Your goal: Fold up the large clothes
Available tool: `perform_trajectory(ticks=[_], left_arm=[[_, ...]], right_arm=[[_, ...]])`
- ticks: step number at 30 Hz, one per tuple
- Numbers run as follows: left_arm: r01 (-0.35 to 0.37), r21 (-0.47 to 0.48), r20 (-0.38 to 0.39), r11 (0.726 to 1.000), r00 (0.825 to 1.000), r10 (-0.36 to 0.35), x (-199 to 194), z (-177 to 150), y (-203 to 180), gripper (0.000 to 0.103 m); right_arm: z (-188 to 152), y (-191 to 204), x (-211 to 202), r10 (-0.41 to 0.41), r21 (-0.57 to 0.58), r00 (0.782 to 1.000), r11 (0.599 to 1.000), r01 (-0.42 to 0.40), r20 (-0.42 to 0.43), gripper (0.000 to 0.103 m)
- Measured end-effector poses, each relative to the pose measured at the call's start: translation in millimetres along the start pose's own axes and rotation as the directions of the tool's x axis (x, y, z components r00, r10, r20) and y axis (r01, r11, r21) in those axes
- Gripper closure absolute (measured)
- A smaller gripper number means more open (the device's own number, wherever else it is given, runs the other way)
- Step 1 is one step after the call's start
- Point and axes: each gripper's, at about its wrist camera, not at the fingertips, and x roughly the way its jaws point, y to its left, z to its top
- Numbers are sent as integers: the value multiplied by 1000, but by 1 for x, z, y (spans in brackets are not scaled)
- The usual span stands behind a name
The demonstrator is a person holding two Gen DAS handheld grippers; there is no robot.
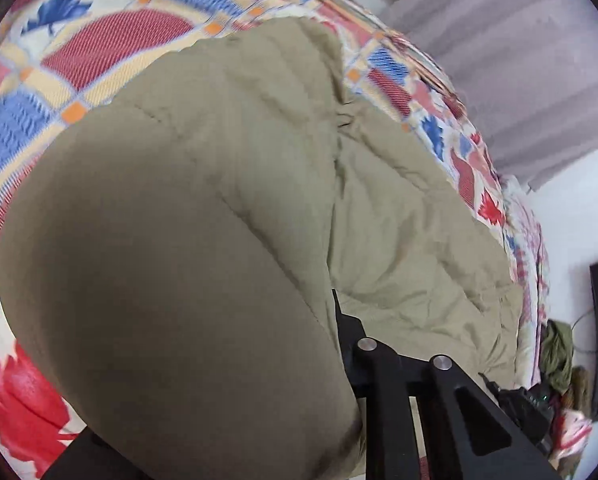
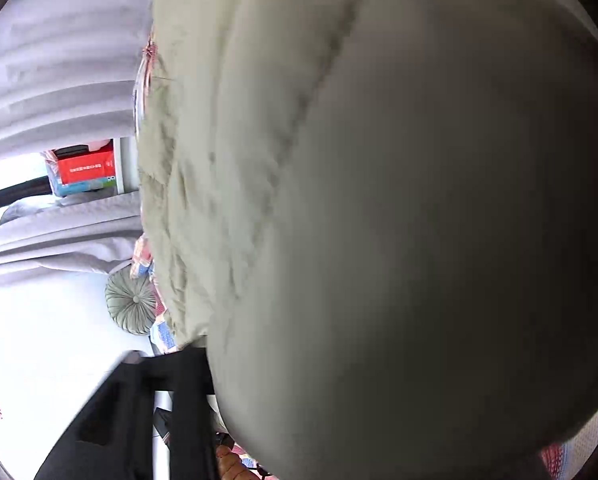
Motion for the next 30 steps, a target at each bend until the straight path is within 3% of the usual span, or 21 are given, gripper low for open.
perform_trajectory(ticks=[2,10,21,27,30], left_arm=[[5,34,12,999,1000,-5,-13,-1,-6,82],[22,125,-36,992,999,-18,-72,-36,-3,82],[34,55,-177,998,984,-24,-147,-143,59,81],[4,-26,-250,1000,968,-10,-141,-183,95,81],[-43,-36,-271,998,962,32,-140,-190,103,67]], right_arm=[[-3,4,-4,6,-16,1000,1000,-6,-3,80],[-45,1,-43,18,-38,999,999,-20,-43,81],[-129,-44,-98,-18,-12,994,1000,17,-103,81],[-149,-82,-103,-64,48,991,996,70,-121,78],[-148,-90,-99,-96,71,988,992,105,-124,72]])
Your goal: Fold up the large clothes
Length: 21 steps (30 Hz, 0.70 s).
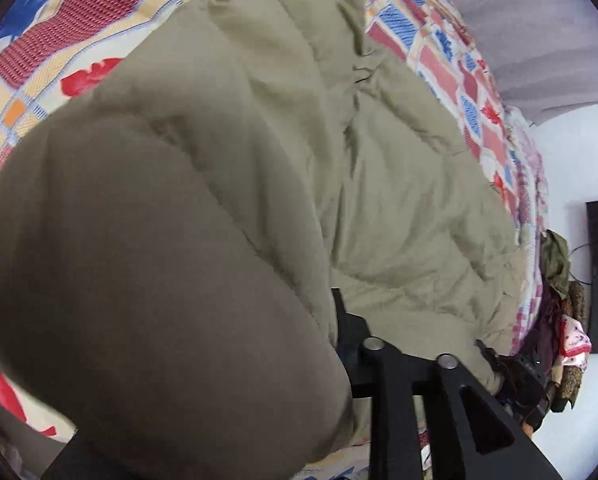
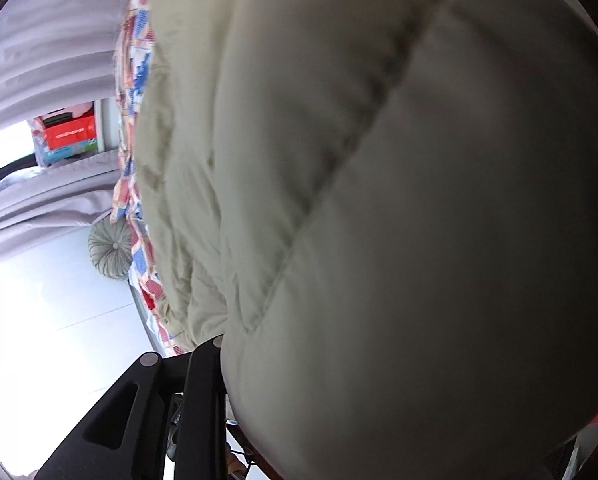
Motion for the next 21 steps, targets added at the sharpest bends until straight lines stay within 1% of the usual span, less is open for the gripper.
perform_trajectory(ticks=[1,2,4,5,8,10,12,14,15,17,18,19,20,21], left_arm=[[-14,-1,-4,1000,1000,14,-3,-1,1,60],[-29,-1,-8,1000,1000,29,-8,-4,2,57],[-42,14,-24,999,999,43,-22,-10,7,57],[-63,31,-40,998,997,64,-31,-12,9,57],[-136,104,-55,985,988,142,-59,-17,7,57],[-183,144,-28,972,982,189,-85,-20,7,57],[-208,163,8,964,978,210,-107,-18,4,57],[-210,171,56,963,977,204,-126,-10,-2,57],[-202,179,76,963,979,191,-133,-5,-5,57],[-160,215,106,963,984,140,-133,6,-25,57],[-135,238,110,962,988,112,-128,13,-37,57],[-115,262,110,958,990,88,-121,18,-48,57],[-93,295,105,951,992,64,-112,23,-63,57],[-71,326,97,943,994,42,-100,28,-79,57]], right_arm=[[0,2,-1,-14,-2,1000,1000,14,2,67],[-1,4,-4,-32,-5,999,999,32,4,63],[-3,9,-11,-65,-16,998,998,65,-7,60],[-4,12,-16,-78,-27,997,997,78,-18,59],[-14,25,-36,-139,-72,990,988,136,-40,59],[-19,35,-55,-184,-124,982,976,178,-44,59],[-24,46,-71,-207,-171,978,965,197,-38,62],[-30,56,-86,-205,-211,978,958,194,-31,76],[-30,66,-91,-210,-239,978,950,201,-13,76],[-27,85,-95,-241,-297,970,924,241,37,77],[-25,93,-94,-252,-326,966,909,258,61,77],[-24,108,-86,-261,-354,962,895,272,80,77],[-20,95,-89,-277,-384,956,875,294,101,77],[-23,110,-83,-291,-411,949,856,313,117,77]])
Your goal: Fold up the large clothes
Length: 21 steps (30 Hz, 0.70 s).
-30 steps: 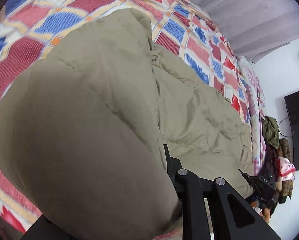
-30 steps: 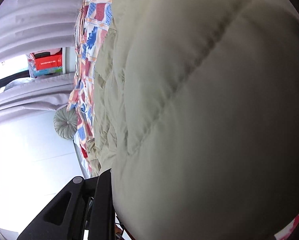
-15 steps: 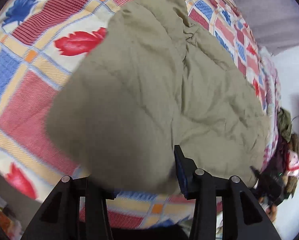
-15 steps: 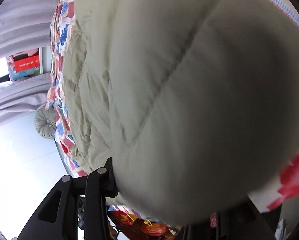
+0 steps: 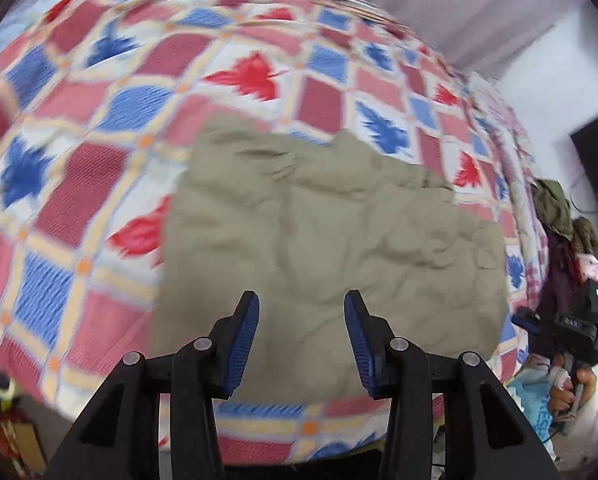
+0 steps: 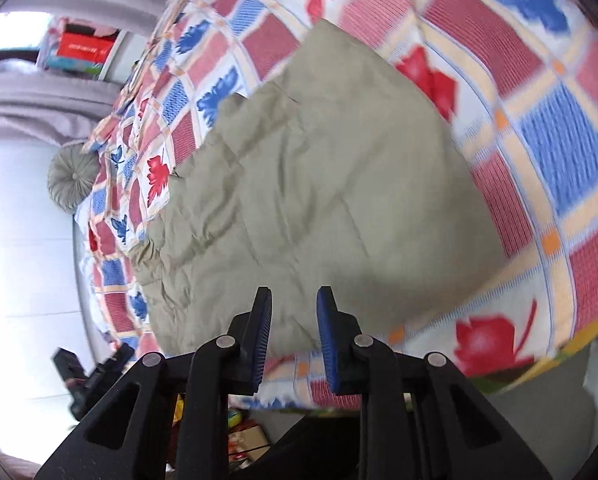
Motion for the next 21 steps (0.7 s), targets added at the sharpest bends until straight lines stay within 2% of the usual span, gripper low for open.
perform_trajectory(ticks=[2,4,7,10,12,15,18,21], left_arm=[[61,62,-3,996,998,-61,22,16,-29,57],[85,124,5,989,996,-87,45,28,-58,57],[103,142,9,985,994,-105,79,43,-80,57],[50,132,21,990,998,-53,119,52,-85,57],[14,115,2,993,1000,-14,150,55,-77,57],[-7,109,-33,994,999,11,189,50,-60,57],[-20,145,-35,989,999,25,205,49,-58,57],[-11,157,-50,988,999,19,204,52,-58,57]], right_arm=[[7,27,13,-36,-82,999,996,37,15,78],[20,43,25,-47,-150,999,987,50,22,78],[19,83,46,-39,-226,999,973,46,36,78],[32,99,83,-22,-246,1000,969,26,20,78],[37,101,108,-24,-276,1000,961,27,13,78],[42,94,159,-77,-301,997,951,65,-28,78],[43,80,188,-82,-299,996,952,64,-47,84],[43,77,190,-86,-302,995,951,66,-53,86]])
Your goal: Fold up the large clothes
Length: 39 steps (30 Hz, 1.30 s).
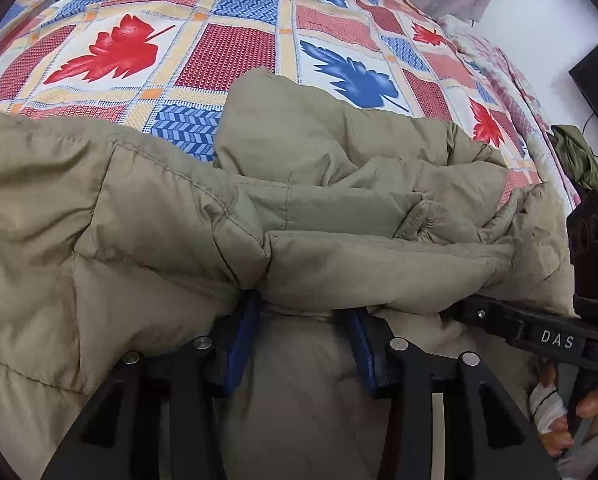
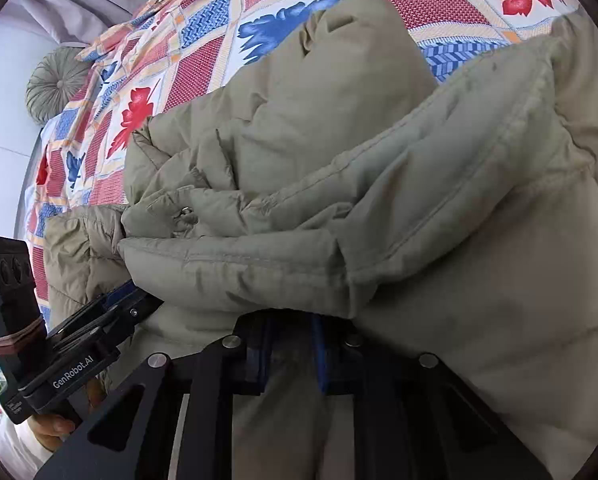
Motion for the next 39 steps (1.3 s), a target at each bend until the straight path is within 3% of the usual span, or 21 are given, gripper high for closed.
perform_trajectory(ticks=[3,8,14,17,21,26,35,39], left_arm=[[-18,-6,15,1000,1000,18,-17,9,8,57],[-126,-116,108,985,984,138,-56,30,62,57],[-217,-250,113,944,962,250,-67,33,123,57],[-199,-303,72,932,970,231,-47,29,145,57],[-212,-312,64,926,968,243,-26,29,150,57],[-251,-283,55,926,959,277,-14,34,146,56],[-293,-266,28,918,950,311,-48,37,133,56],[-267,-280,29,922,958,287,-70,31,132,56]], right_arm=[[7,-2,-12,-10,-21,1000,1000,9,-14,88],[30,-38,-57,-118,17,987,993,117,109,88],[39,-103,-93,-293,176,940,949,263,176,88],[32,-122,-98,-380,223,906,914,338,185,88],[31,-146,-83,-360,288,921,907,308,150,89],[38,-148,-70,-375,267,917,905,332,133,89],[33,-127,-95,-398,248,909,899,360,123,84],[21,-116,-115,-377,269,915,905,330,145,84]])
